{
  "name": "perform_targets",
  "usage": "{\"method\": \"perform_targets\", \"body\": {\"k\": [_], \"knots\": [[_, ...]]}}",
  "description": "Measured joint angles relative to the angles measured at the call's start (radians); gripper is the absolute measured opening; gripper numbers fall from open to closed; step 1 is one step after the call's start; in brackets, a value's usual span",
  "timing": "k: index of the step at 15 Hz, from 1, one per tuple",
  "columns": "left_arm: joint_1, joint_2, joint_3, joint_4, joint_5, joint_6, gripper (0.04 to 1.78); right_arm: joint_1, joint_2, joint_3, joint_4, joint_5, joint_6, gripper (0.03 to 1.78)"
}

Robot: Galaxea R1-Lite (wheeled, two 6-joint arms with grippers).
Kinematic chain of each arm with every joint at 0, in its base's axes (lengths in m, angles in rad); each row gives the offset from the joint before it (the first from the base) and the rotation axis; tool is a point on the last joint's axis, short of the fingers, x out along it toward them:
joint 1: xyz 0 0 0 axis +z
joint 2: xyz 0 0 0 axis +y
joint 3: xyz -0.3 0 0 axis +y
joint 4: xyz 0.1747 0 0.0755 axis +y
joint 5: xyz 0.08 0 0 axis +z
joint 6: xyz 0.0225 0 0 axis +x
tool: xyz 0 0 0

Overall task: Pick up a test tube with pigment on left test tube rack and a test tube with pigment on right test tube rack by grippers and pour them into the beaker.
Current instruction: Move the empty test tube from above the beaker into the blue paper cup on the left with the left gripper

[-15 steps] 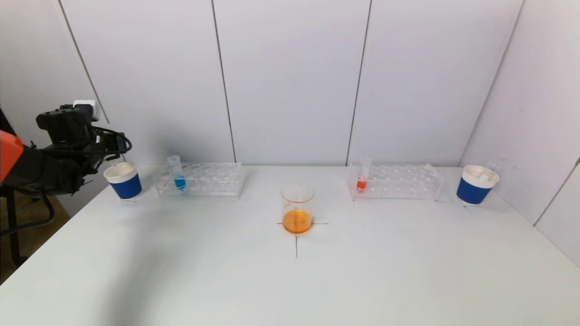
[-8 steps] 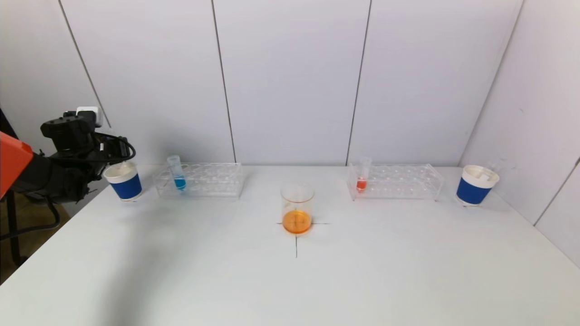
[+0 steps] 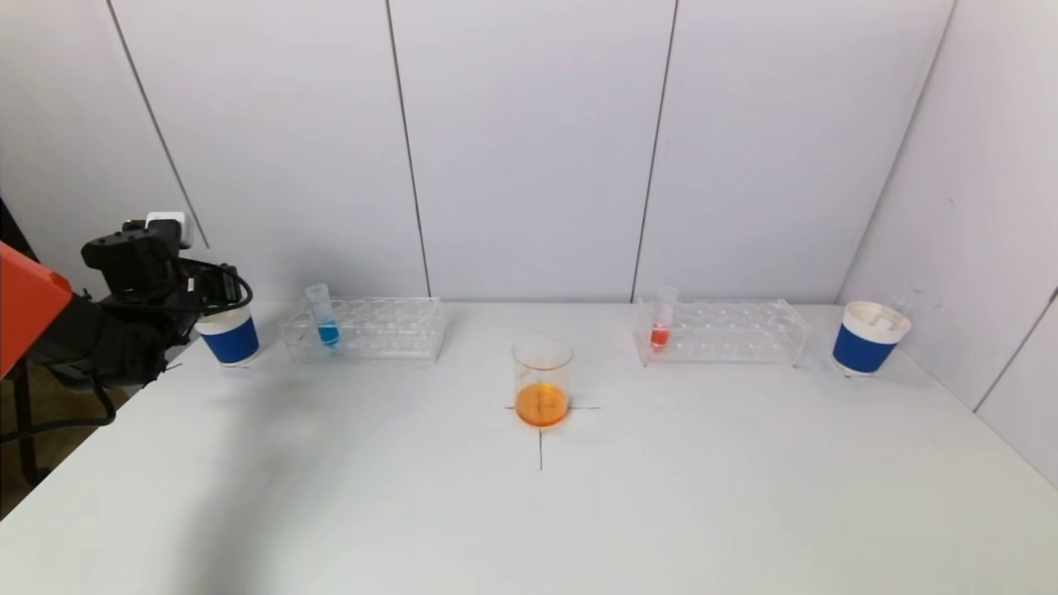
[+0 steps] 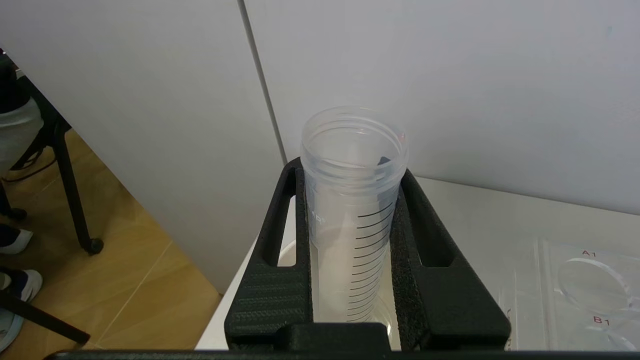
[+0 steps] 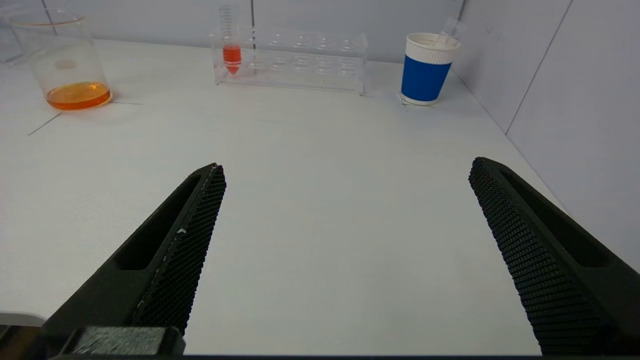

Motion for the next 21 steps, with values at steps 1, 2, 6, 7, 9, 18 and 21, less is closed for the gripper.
{"method": "perform_targets", "body": {"k": [1, 2, 6, 7, 9, 18, 21], "knots": [[0.0, 0.002, 0.001, 0.0, 0.0, 0.0, 0.46, 0.0, 0.0, 0.0, 0.0, 0.0, 0.0, 1.77], [0.001, 0.005, 0.003, -0.001, 0.001, 0.0, 0.46, 0.0, 0.0, 0.0, 0.0, 0.0, 0.0, 1.77], [0.002, 0.01, 0.004, -0.001, -0.002, 0.0, 0.46, 0.0, 0.0, 0.0, 0.0, 0.0, 0.0, 1.77], [0.002, 0.01, 0.004, -0.001, -0.003, 0.0, 0.46, 0.0, 0.0, 0.0, 0.0, 0.0, 0.0, 1.77], [0.002, 0.012, 0.004, -0.001, -0.002, 0.0, 0.46, 0.0, 0.0, 0.0, 0.0, 0.0, 0.0, 1.77], [0.003, 0.014, 0.006, -0.001, -0.009, -0.014, 0.5, 0.0, 0.0, 0.0, 0.0, 0.0, 0.0, 1.77], [0.004, 0.014, 0.009, -0.001, -0.009, -0.014, 0.74, 0.0, 0.0, 0.0, 0.0, 0.0, 0.0, 1.77]]}}
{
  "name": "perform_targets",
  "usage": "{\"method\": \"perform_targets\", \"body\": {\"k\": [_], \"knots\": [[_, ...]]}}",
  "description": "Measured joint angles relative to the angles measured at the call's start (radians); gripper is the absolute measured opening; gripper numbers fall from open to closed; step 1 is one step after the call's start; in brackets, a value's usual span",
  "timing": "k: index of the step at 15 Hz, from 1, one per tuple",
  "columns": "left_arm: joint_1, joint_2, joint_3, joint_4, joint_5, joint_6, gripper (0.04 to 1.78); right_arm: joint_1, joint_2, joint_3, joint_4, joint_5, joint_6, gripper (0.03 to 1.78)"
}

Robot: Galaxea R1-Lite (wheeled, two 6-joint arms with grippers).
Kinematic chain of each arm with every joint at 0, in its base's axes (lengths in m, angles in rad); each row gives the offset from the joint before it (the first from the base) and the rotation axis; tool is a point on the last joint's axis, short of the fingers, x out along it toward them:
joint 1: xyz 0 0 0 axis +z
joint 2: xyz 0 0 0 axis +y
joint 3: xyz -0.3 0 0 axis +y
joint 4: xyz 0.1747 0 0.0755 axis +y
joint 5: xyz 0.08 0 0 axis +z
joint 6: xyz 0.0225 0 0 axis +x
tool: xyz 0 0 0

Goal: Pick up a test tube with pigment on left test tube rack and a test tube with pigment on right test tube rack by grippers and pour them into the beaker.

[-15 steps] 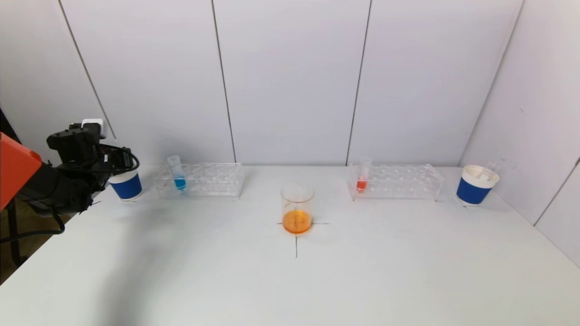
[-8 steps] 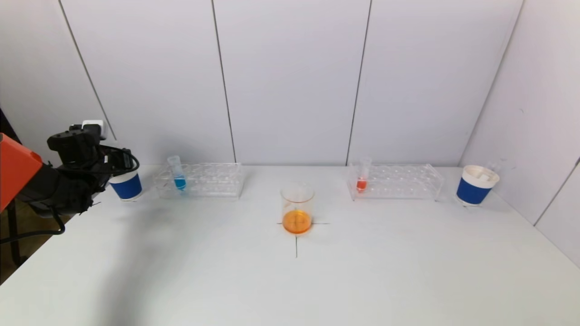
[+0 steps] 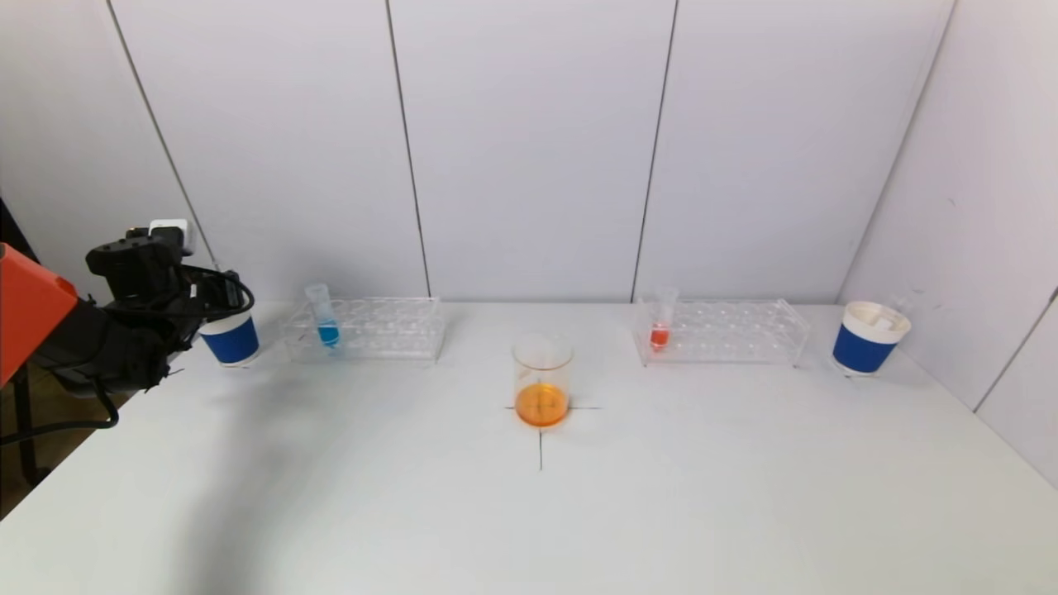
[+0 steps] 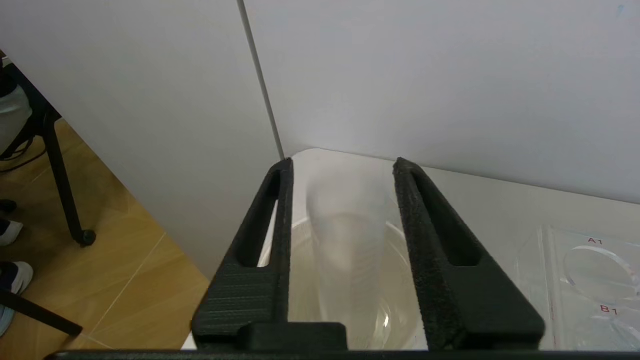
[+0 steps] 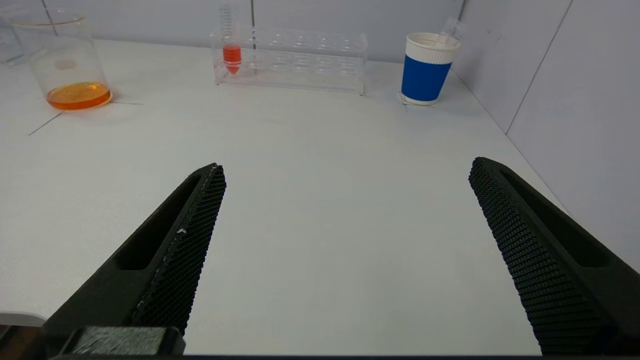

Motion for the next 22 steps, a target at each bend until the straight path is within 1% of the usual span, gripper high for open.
{"method": "perform_targets", "body": {"k": [1, 4, 6, 8, 10, 14, 16, 20, 22], "knots": [[0.0, -0.001, 0.001, 0.0, 0.0, 0.0, 0.86, 0.0, 0.0, 0.0, 0.0, 0.0, 0.0, 1.77], [0.0, -0.002, 0.004, 0.0, 0.0, -0.001, 1.36, 0.0, 0.0, 0.0, 0.0, 0.0, 0.0, 1.77], [0.0, -0.003, 0.005, -0.007, -0.001, -0.003, 1.59, 0.0, 0.0, 0.0, 0.0, 0.0, 0.0, 1.77], [0.0, -0.004, 0.005, -0.026, -0.001, -0.001, 1.73, 0.0, 0.0, 0.0, 0.0, 0.0, 0.0, 1.77], [0.0, -0.009, 0.004, -0.025, -0.003, -0.001, 1.77, 0.0, 0.0, 0.0, 0.0, 0.0, 0.0, 1.77], [-0.007, -0.061, 0.016, -0.019, -0.023, 0.002, 1.76, 0.0, 0.0, 0.0, 0.0, 0.0, 0.0, 1.77], [-0.025, -0.11, 0.043, -0.017, -0.027, 0.003, 1.76, 0.0, 0.0, 0.0, 0.0, 0.0, 0.0, 1.77], [-0.084, -0.252, 0.17, -0.012, -0.075, 0.002, 1.76, 0.0, 0.0, 0.0, 0.0, 0.0, 0.0, 1.77], [-0.12, -0.338, 0.239, -0.004, -0.082, 0.003, 1.76, 0.0, 0.0, 0.0, 0.0, 0.0, 0.0, 1.77]]}}
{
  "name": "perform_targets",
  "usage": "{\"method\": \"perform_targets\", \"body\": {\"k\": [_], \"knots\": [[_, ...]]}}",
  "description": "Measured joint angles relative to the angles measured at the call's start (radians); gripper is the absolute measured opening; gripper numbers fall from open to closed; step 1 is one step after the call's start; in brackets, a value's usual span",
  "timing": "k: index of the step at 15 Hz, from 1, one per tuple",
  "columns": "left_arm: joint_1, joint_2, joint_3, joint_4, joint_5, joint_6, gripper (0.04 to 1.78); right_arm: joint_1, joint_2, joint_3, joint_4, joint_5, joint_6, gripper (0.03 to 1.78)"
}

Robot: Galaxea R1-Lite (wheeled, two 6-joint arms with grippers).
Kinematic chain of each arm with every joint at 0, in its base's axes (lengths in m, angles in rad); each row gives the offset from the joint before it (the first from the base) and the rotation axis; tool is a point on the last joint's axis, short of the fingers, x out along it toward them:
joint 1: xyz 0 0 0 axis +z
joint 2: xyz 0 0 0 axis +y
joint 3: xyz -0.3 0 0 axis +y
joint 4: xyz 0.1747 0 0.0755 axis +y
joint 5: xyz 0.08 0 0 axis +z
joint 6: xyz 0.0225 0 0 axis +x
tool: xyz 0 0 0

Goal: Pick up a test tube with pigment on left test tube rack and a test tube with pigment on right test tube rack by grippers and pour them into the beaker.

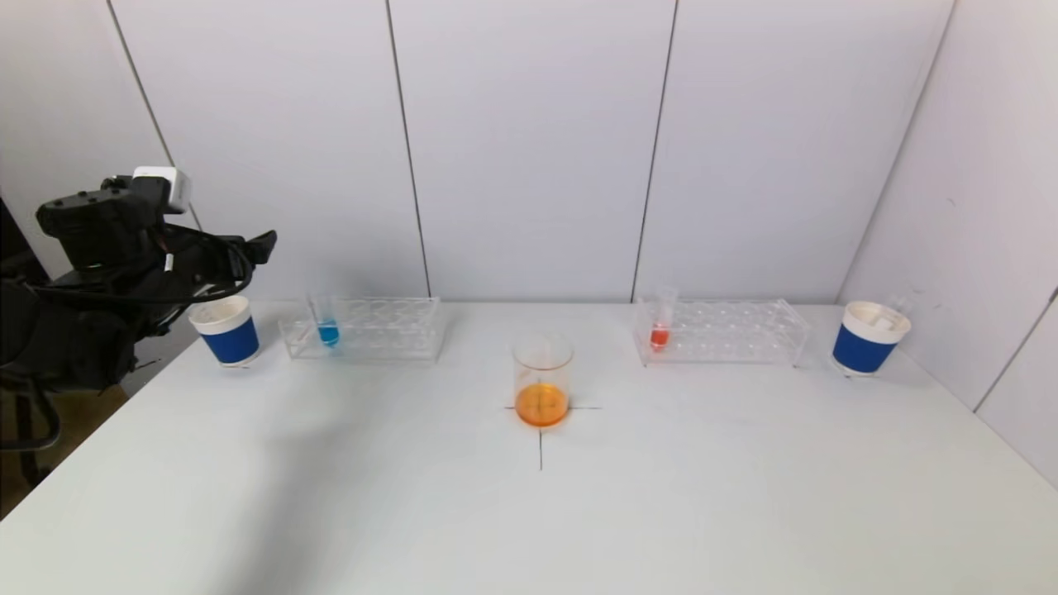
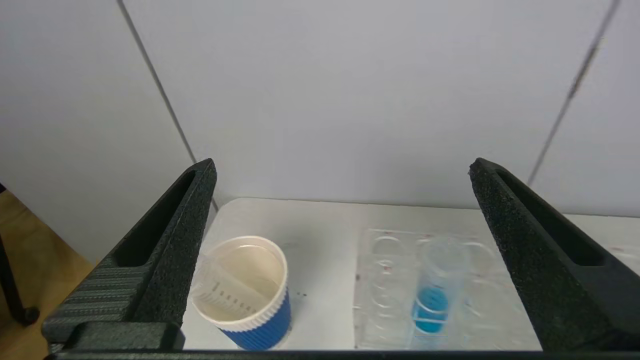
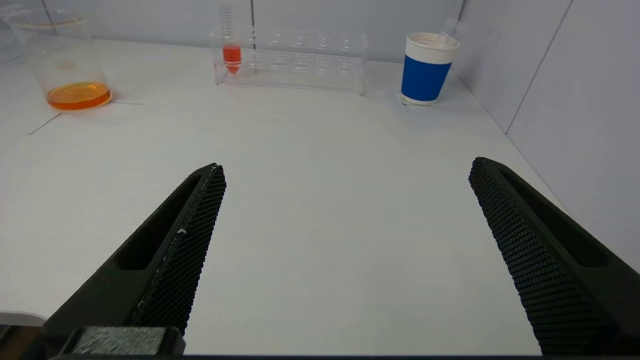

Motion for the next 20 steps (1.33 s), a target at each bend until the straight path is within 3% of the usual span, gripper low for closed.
{"method": "perform_targets", "body": {"k": [5, 12, 20], "knots": [[-0.063, -0.24, 0.177, 0.039, -0.001, 0.002, 1.76, 0.0, 0.0, 0.0, 0.0, 0.0, 0.0, 1.77], [-0.075, -0.624, 0.509, 0.071, -0.007, 0.005, 1.76, 0.0, 0.0, 0.0, 0.0, 0.0, 0.0, 1.77], [-0.076, -1.085, 0.738, 0.361, -0.064, -0.02, 1.76, 0.0, 0.0, 0.0, 0.0, 0.0, 0.0, 1.77]]}}
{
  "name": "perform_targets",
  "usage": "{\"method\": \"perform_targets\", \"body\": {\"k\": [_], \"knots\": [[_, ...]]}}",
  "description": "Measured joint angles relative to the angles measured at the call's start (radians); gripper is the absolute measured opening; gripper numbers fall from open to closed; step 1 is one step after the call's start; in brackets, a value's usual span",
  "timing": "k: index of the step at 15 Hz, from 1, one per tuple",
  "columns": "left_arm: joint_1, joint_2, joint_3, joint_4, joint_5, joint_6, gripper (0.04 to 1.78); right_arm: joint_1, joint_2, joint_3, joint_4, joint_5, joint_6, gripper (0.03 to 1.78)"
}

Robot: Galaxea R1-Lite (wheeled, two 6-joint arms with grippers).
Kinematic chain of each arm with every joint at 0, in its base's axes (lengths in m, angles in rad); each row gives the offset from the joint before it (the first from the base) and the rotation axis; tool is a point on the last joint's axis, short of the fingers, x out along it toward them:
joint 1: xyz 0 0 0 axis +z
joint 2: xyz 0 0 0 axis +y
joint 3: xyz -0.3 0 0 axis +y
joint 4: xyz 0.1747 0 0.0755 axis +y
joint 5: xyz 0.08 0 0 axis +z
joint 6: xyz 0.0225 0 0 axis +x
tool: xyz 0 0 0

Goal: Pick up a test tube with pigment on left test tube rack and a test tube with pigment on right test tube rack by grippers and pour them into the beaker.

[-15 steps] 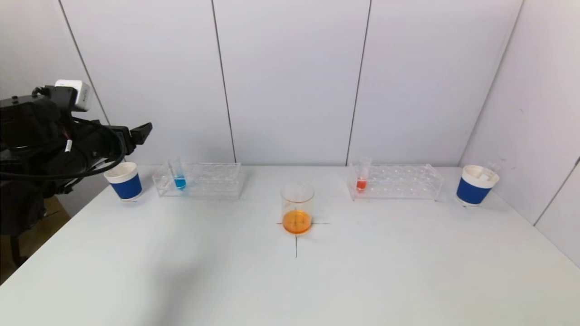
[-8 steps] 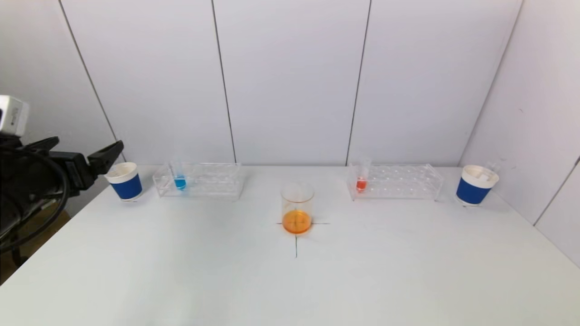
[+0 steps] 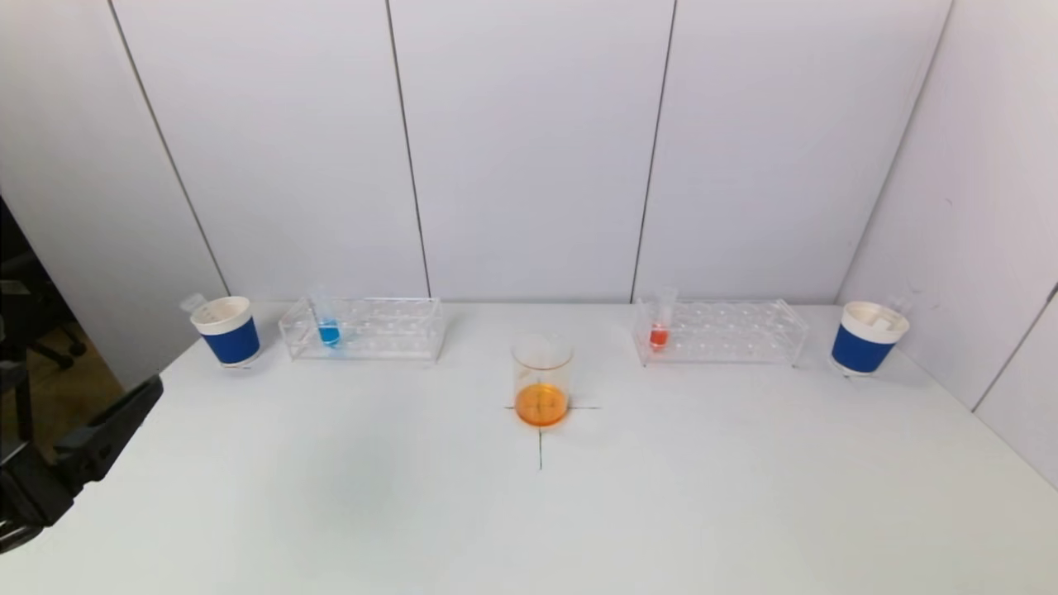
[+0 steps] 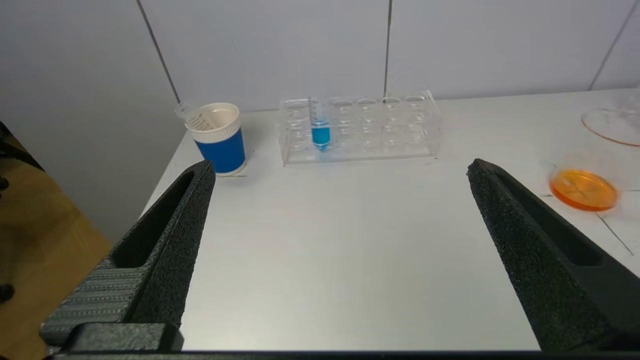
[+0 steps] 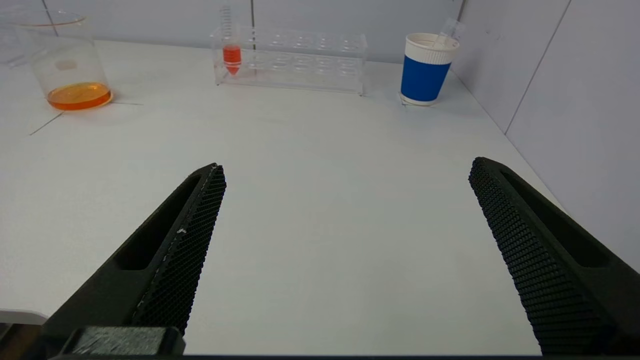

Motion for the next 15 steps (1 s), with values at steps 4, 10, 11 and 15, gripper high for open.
{"method": "perform_targets", "body": {"k": [4, 10, 11, 15], "knots": [[0.0, -0.2, 0.02, 0.188, -0.047, -0.061, 1.76, 0.0, 0.0, 0.0, 0.0, 0.0, 0.0, 1.77], [-0.001, -0.502, 0.031, 0.5, -0.06, -0.078, 1.76, 0.0, 0.0, 0.0, 0.0, 0.0, 0.0, 1.77], [-0.003, -0.53, 0.042, 0.524, -0.047, -0.079, 1.76, 0.0, 0.0, 0.0, 0.0, 0.0, 0.0, 1.77], [-0.006, -0.578, 0.076, 0.544, -0.047, -0.09, 1.76, 0.0, 0.0, 0.0, 0.0, 0.0, 0.0, 1.77]]}}
